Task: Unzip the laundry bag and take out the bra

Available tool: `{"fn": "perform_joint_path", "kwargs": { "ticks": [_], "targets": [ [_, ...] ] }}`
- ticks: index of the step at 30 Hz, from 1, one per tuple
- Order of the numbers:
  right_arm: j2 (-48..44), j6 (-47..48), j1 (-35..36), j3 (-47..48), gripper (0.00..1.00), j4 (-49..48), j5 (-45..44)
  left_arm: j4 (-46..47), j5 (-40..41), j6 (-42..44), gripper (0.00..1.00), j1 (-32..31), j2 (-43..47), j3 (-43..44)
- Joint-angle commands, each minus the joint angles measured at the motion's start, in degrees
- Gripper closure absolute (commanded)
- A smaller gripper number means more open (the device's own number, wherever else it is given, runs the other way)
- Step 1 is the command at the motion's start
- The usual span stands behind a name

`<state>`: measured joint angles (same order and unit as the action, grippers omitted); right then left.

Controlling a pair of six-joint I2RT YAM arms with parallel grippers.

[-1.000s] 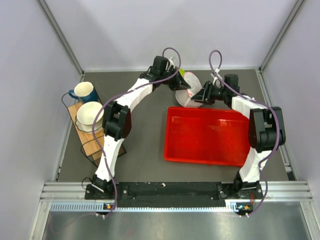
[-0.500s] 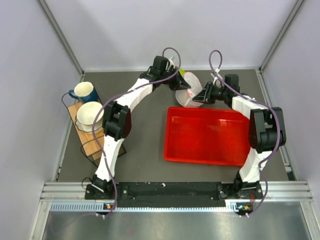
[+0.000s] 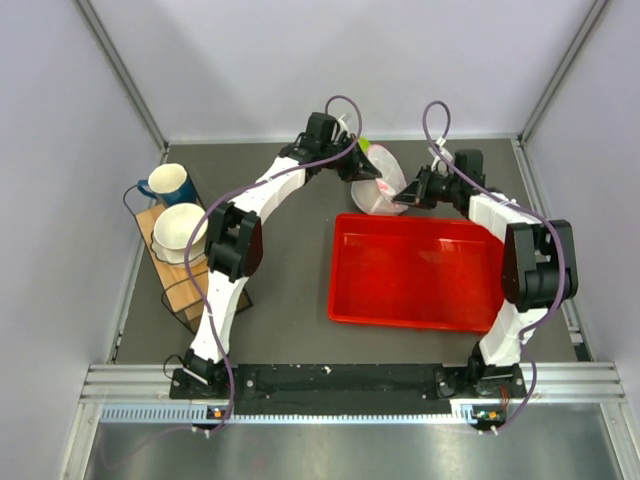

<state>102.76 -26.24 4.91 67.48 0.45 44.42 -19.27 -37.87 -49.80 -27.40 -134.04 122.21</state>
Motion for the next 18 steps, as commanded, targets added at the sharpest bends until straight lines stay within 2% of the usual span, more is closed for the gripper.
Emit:
{"fn": "perform_joint_path", "kwargs": {
  "ticks": [1, 6, 12, 15, 18],
  "targets": [
    [-3.2, 3.6, -1.7, -1.7, 1.0, 0.9, -3.2, 1.7, -0.8, 0.5, 1.0, 1.6, 1.6, 0.9],
    [-1.2, 5.9, -2.4, -2.0, 1.0, 4.1, -5.3, 1.8, -0.7, 0.6, 1.0, 2.2, 2.0, 1.1],
    [-3.0, 3.5, -2.0, -2.2, 1.0, 2.4, -3.6, 2.1, 0.2, 0.2, 1.0, 2.3, 0.7, 3.5],
    [-4.9, -0.3, -1.2, -2.9, 1.0, 0.3, -4.2, -2.3, 5.6, 2.2, 0.98, 1.9, -1.3, 7.8],
    [-5.9, -6.0, -0.4, -3.6, 1.0, 0.0, -7.0, -6.3, 7.4, 3.4, 0.59, 1.6, -2.9, 9.9]
  ]
}}
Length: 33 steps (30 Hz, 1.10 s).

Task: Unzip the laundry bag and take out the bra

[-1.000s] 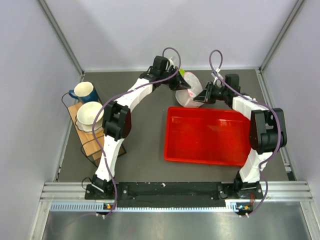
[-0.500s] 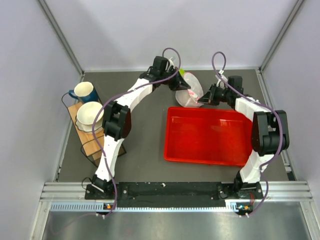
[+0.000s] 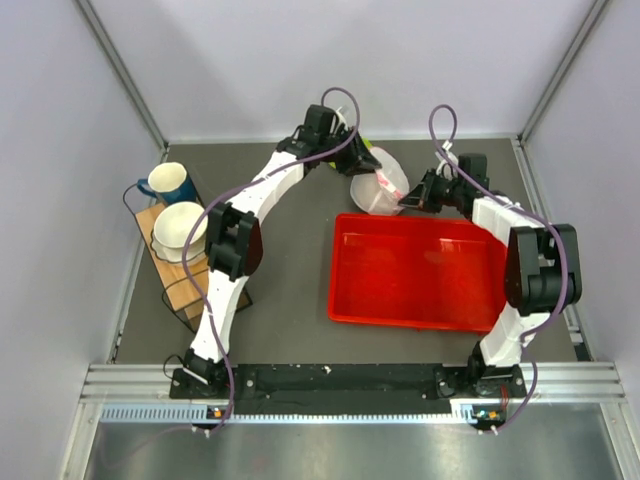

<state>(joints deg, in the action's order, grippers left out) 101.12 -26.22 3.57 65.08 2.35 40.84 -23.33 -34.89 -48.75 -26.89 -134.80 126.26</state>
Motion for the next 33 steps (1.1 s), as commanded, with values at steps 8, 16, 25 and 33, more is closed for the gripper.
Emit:
{"fn": "perform_joint_path", "kwargs": {
  "ticks": [8, 16, 25, 33],
  "targets": [
    [-5.5, -15.9, 3.2, -5.6, 1.0, -10.5, -5.9, -5.2, 12.6, 5.2, 0.16, -0.1, 11.7, -7.9],
    [-5.4, -16.2, 5.3, -3.9, 1.0, -10.3, -6.6, -1.2, 14.0, -2.6, 0.19, -3.2, 18.8, -20.3],
    [-5.5, -14.9, 6.0, -2.4, 1.0, -8.4, -6.7, 2.1, 15.1, -10.3, 0.3, -6.8, 12.9, -17.5],
    [-6.7, -12.7, 6.0, -1.6, 1.0, -5.6, -6.7, 1.4, 19.0, -9.1, 0.53, -6.5, 11.4, -13.4]
  ]
}}
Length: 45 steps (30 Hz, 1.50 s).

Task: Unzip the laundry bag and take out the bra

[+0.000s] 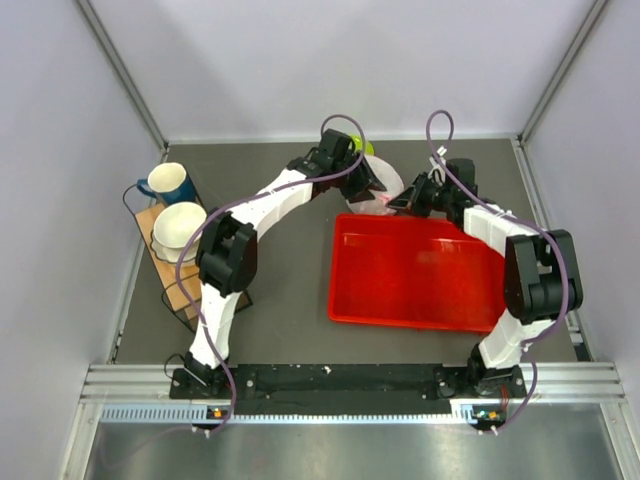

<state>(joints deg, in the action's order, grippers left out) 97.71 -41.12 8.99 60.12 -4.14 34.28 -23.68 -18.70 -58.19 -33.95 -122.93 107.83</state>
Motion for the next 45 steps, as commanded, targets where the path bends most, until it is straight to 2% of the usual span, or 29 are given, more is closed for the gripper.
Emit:
{"fn": "perform_joint_path", "kwargs": {
  "ticks": [1, 5, 11, 15, 16, 17, 24, 33, 41, 45],
  "targets": [
    [-3.5, 2.8, 0.6, 3.4, 1.0, 1.2, -0.3, 0.8, 3.1, 0.5, 0.53, 0.6, -0.7, 5.6],
    [-3.9, 3.7, 0.6, 3.3, 1.0, 1.8, -0.2, -0.1, 4.0, 1.2, 0.45, 0.7, -1.7, 7.6],
    [-3.8, 3.7, 0.6, 3.6, 1.0, 1.9, -0.1, -0.1, 4.5, 1.8, 0.48, 0.7, -3.4, 9.9],
    [-3.8, 4.7, 0.5, 4.4, 1.0, 2.7, -0.1, -0.2, 3.8, 2.3, 0.72, 0.8, -5.2, 11.8],
    [-3.8, 5.2, 0.3, 4.7, 1.0, 3.3, 0.2, -0.3, 3.6, 2.6, 0.94, 0.8, -5.3, 12.1],
    [-3.8, 5.6, -0.1, 5.0, 1.0, 4.0, 1.9, -0.4, 3.2, 3.0, 1.0, 1.0, -5.4, 12.4],
    [-3.8, 9.0, -4.3, 5.6, 1.0, 7.4, 4.3, -0.4, 3.1, 5.5, 1.0, 3.1, -3.3, 13.0],
    [-2.8, 9.7, -4.8, 6.2, 1.0, 7.4, 4.8, -1.6, 4.5, 8.5, 1.0, 3.3, -2.1, 13.5],
    [-1.1, 16.5, -7.5, 6.2, 1.0, 12.3, 2.4, -3.1, 1.5, 12.7, 1.0, 8.1, -0.1, 16.1],
    [-0.2, 15.2, -7.6, 6.7, 1.0, 11.0, 4.4, -3.2, 0.0, 13.3, 1.0, 8.6, -0.7, 17.1]
  ]
}}
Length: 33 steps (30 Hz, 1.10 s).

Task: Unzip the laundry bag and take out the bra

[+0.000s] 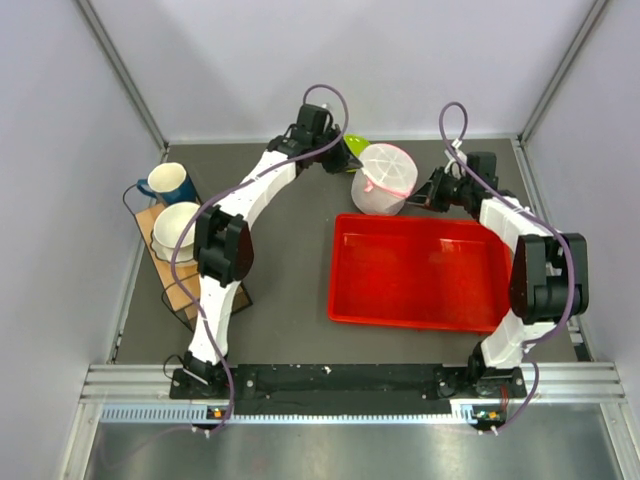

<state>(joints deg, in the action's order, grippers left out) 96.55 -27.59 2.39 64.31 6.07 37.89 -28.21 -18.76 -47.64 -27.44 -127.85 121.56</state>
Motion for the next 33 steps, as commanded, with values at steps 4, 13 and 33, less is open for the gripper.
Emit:
{"fn": "perform_joint_path", "kwargs": {
  "ticks": [4, 13, 33],
  "targets": [
    [-1.1, -0.4, 2.3, 3.2, 1.0, -0.8, -0.7, 1.4, -1.8, 1.3, 1.0, 1.5, -0.1, 8.8],
    [-0.1, -14.0, 4.5, 1.8, 1.0, -11.6, -4.8, -2.9, 4.0, 3.3, 0.22, 0.6, 2.4, 5.4],
    [0.7, -13.6, 6.2, 1.8, 1.0, -11.7, -4.9, 2.0, 8.6, -8.8, 0.2, -5.3, 14.8, -16.1]
  ]
}}
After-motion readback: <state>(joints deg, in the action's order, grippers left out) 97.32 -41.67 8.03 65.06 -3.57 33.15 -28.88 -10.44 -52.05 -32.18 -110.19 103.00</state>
